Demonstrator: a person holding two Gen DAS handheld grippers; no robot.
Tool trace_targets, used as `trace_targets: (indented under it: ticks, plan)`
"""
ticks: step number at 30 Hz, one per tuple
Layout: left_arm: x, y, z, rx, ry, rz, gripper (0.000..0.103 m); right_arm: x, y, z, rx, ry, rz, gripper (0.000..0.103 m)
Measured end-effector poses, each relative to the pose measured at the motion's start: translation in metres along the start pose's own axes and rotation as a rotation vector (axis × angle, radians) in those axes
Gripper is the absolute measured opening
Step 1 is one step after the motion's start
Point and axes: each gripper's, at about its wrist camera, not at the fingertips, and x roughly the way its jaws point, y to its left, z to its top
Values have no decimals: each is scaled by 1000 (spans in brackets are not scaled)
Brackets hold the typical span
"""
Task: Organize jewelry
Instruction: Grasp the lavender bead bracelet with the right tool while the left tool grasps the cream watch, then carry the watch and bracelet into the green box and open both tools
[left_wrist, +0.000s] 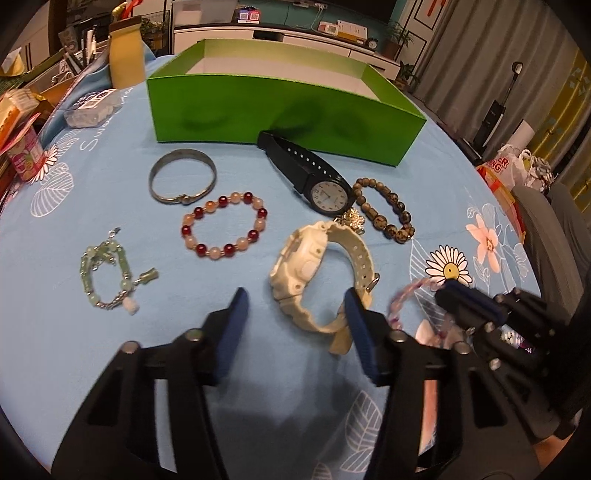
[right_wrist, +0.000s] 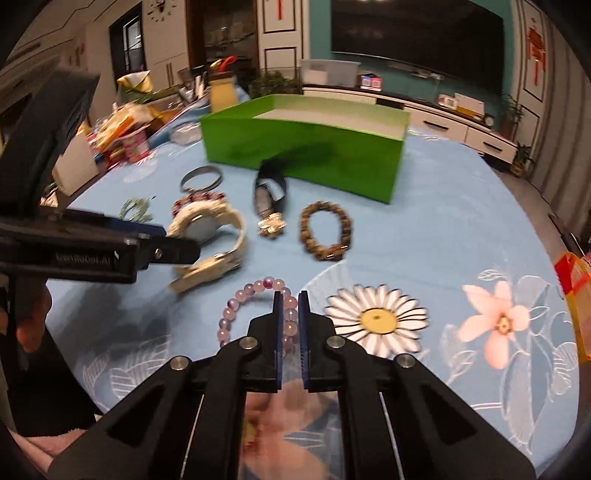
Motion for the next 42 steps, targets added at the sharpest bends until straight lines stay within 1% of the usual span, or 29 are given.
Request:
trace_targets:
  ticks: [2, 4, 5, 6, 9, 14, 16, 21, 29, 36, 42]
  plan:
    - [4, -2, 1, 7, 9, 7, 43, -2, -2, 1, 3, -10, -1, 7]
    - [7, -3, 2, 16, 14, 20, 41, -2, -2, 3, 4, -17, 0, 7]
    - [7, -4, 2, 24, 14, 28, 36, -2, -2, 4, 4, -20, -1, 7]
    - [8, -4, 2, 29, 15, 35, 27, -2, -1, 4, 3, -22, -2, 7]
    - [7, 0, 2, 13, 11, 30, 18, -3, 0, 7, -1, -32, -9, 7]
    - [3, 3, 1, -5, -7, 29, 18, -9, 0, 12, -13, -64, -31, 7]
    - [-6, 2, 2, 1, -32, 21, 18, -12, 0, 13, -18, -79, -41, 7]
    - [-33, -3, 11, 25, -111, 39, 18, -19, -1, 19, -16, -104, -44, 7]
    - [-70, 1, 24, 12, -191, 35, 18, -36, 2, 29, -34, -167, -59, 7]
    - [-87, 5, 29, -12, -220, 24, 18, -47, 1, 39, -43, -216, -74, 7]
    - [-91, 6, 33, -13, -234, 29, 18, -52, -1, 49, -50, -252, -86, 7]
